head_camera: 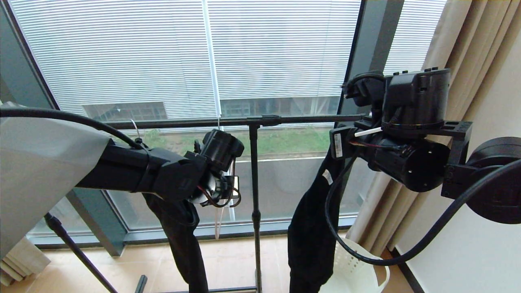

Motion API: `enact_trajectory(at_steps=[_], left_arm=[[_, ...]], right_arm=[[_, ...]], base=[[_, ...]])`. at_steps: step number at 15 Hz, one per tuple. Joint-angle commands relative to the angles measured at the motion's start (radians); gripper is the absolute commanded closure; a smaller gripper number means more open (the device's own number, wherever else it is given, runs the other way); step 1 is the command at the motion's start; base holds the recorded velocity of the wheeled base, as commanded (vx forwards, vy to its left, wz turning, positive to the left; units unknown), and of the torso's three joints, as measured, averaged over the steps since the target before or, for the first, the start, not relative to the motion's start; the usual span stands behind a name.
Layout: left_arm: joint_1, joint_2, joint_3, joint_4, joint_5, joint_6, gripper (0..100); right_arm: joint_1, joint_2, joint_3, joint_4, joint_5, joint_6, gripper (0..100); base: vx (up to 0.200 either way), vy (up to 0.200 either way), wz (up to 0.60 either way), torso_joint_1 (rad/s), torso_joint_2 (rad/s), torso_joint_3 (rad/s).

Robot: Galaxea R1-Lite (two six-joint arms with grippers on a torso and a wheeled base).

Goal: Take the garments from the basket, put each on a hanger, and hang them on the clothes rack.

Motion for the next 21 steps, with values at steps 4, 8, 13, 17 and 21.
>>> enact_trajectory(at_steps=[4, 8, 13, 17, 21], left_arm=[[-0.009, -0.098, -0.018, 0.006, -0.001, 0.027, 100], [-0.041, -0.219, 0.045, 0.008, -0.002, 0.082, 100], [-0.068, -0.299, 0.137, 0.008, -0.002, 0.110, 100], [-0.071, -0.374, 0.214, 0.008, -0.005, 0.139, 100], [-0.088, -0.480, 0.335, 0.004, -0.010, 0.212, 100]], right_arm=[[0.000, 0.001, -0.001, -0.002, 0.000, -0.001, 100], [0.000, 0.008, -0.001, 0.000, 0.000, 0.000, 100], [0.000, 0.014, 0.001, -0.002, -0.015, 0.000, 100], [0.000, 0.015, 0.001, -0.002, -0.018, 0.000, 100], [0.000, 0.015, 0.002, -0.002, -0.018, 0.000, 100]], base=[[0.000, 0.000, 0.00, 0.000, 0.00, 0.000], [0.000, 0.000, 0.00, 0.000, 0.00, 0.000], [0.000, 0.000, 0.00, 0.000, 0.00, 0.000], [0.000, 0.000, 0.00, 0.000, 0.00, 0.000], [0.000, 0.000, 0.00, 0.000, 0.00, 0.000]])
